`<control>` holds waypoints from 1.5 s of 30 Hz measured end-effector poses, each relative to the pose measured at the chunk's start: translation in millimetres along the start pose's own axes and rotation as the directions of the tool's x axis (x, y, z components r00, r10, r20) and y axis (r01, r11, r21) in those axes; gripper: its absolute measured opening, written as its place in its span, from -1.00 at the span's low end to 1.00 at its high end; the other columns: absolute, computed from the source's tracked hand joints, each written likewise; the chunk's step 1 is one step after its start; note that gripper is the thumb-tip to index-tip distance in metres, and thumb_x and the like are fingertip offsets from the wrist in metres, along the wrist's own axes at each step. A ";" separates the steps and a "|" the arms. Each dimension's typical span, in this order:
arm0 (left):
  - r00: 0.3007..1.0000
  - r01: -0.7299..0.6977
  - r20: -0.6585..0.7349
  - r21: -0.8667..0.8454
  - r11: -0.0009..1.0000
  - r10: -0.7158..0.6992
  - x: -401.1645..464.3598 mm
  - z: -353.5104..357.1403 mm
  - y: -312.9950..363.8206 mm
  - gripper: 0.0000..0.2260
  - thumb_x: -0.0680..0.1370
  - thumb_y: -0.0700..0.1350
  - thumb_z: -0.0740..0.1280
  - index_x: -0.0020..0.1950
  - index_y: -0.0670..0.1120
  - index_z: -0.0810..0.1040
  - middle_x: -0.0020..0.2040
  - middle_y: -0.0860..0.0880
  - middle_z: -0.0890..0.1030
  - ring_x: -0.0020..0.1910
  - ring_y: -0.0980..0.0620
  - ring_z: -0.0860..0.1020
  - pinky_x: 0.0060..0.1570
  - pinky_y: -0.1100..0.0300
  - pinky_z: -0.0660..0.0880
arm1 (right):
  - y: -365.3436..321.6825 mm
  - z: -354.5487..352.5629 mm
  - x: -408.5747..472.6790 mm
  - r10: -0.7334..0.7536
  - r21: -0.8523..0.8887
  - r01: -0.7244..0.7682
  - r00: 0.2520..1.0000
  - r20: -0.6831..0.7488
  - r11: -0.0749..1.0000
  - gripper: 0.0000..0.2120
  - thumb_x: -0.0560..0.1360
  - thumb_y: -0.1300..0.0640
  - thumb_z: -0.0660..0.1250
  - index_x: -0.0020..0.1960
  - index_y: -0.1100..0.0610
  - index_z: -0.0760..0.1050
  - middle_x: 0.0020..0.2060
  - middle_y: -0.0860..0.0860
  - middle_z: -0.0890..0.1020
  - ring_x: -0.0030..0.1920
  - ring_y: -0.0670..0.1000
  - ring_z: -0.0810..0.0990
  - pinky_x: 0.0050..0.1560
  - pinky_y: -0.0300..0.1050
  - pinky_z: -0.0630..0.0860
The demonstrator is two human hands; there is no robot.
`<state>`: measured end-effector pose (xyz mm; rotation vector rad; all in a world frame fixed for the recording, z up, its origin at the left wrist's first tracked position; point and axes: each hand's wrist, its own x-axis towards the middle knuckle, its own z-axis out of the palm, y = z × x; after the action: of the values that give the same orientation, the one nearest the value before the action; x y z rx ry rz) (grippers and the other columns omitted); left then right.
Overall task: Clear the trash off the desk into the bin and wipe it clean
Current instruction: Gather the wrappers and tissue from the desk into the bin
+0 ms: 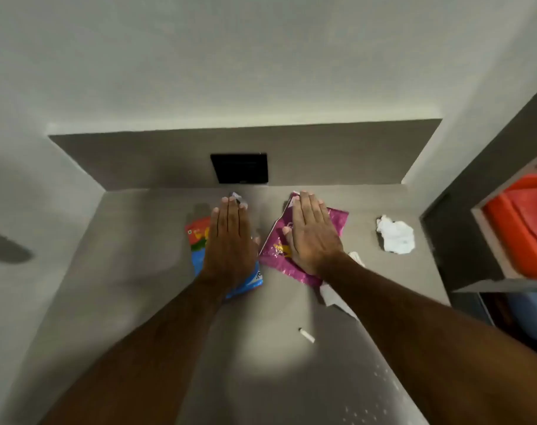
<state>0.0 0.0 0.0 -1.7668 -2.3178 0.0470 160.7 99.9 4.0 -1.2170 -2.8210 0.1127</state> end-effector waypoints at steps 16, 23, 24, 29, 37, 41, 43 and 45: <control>0.928 0.115 0.371 -0.189 0.975 -0.038 7.9 -13.1 -36.9 -0.49 0.44 -0.16 0.36 0.39 0.02 0.44 0.36 -0.07 0.51 0.26 -0.20 0.50 0.24 -0.01 0.46 | -4.6 -27.0 22.4 -0.046 0.073 0.029 0.968 0.245 0.997 -0.69 0.53 0.03 0.36 0.24 0.06 0.47 0.04 0.11 0.65 0.00 0.13 0.62 0.00 0.04 0.59; 0.943 0.252 -0.100 -0.401 0.881 -0.316 -7.0 -66.6 -36.7 -0.56 0.54 0.07 0.12 0.23 -0.17 0.58 0.09 -0.26 0.66 0.03 -0.31 0.61 0.01 -0.11 0.53 | 4.6 -64.9 5.3 0.378 0.633 -0.132 0.885 -0.271 0.763 -0.88 0.55 0.06 0.32 0.02 0.06 0.42 -0.06 0.14 0.53 -0.01 0.16 0.50 -0.05 0.03 0.48; 0.919 0.257 -0.156 -0.460 0.850 -0.362 -10.1 -80.5 -33.4 -0.57 0.55 0.03 0.11 0.17 -0.20 0.59 0.03 -0.29 0.66 -0.02 -0.34 0.61 -0.05 -0.12 0.53 | 9.7 -74.5 -3.6 0.450 0.699 -0.122 0.839 -0.307 0.705 -0.86 0.54 0.04 0.34 0.01 0.06 0.42 -0.08 0.12 0.52 -0.03 0.14 0.50 -0.08 -0.01 0.47; 0.857 0.105 -0.330 -0.640 0.761 -0.396 -70.9 -135.8 28.7 -0.80 0.58 -0.17 0.28 0.10 -0.25 0.60 -0.12 -0.26 0.69 -0.21 -0.24 0.63 -0.20 0.05 0.48 | 25.0 -112.6 -124.6 0.625 0.859 -0.001 0.687 -0.372 0.512 -0.82 0.53 -0.08 0.38 -0.01 -0.02 0.47 -0.19 -0.14 0.61 -0.19 -0.13 0.59 -0.31 -0.36 0.49; 0.968 -0.216 -0.065 -0.705 0.675 0.241 -272.5 -116.8 193.0 -0.74 0.54 -0.02 0.20 0.16 -0.03 0.55 -0.11 0.00 0.73 -0.20 0.01 0.70 -0.30 0.22 0.64 | -13.1 -14.7 -408.6 0.753 0.853 -0.266 0.626 -0.201 0.449 -0.66 0.41 0.05 0.55 -0.01 -0.32 0.51 -0.14 -0.31 0.66 -0.23 -0.27 0.66 -0.29 -0.22 0.60; 0.893 -0.037 0.288 -0.720 0.693 0.347 -330.7 -30.4 239.6 -0.65 0.46 -0.12 0.24 0.24 -0.06 0.55 -0.06 -0.06 0.73 -0.15 -0.09 0.70 -0.25 0.08 0.67 | -2.4 86.7 -474.4 0.811 0.835 -0.462 0.585 0.033 0.299 -0.63 0.33 0.21 0.37 0.04 -0.15 0.48 -0.20 -0.28 0.64 -0.25 -0.32 0.60 -0.26 -0.40 0.47; 0.829 0.047 0.441 -0.668 0.743 0.345 -347.5 29.7 257.8 -0.62 0.49 -0.19 0.30 0.32 -0.08 0.54 0.11 -0.10 0.69 0.01 -0.17 0.67 -0.06 0.01 0.63 | 7.4 141.8 -483.0 0.811 0.796 -0.560 0.562 0.163 0.228 -0.66 0.35 0.19 0.32 0.06 -0.11 0.43 -0.33 -0.22 0.61 -0.27 -0.28 0.56 -0.29 -0.43 0.42; 0.786 0.166 0.560 -0.599 0.783 0.262 -356.0 92.7 272.5 -0.61 0.55 -0.18 0.26 0.39 -0.07 0.46 0.24 -0.12 0.63 0.17 -0.17 0.59 0.14 0.03 0.54 | 16.8 202.1 -481.7 0.802 0.755 -0.641 0.520 0.295 0.138 -0.77 0.42 0.17 0.32 0.04 -0.04 0.42 -0.33 -0.15 0.61 -0.29 -0.18 0.59 -0.30 -0.35 0.44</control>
<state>328.6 -255.1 -191.0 -2.4294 -3.0047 -0.1879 484.4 -247.5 -214.4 -1.9604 -1.2872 1.1266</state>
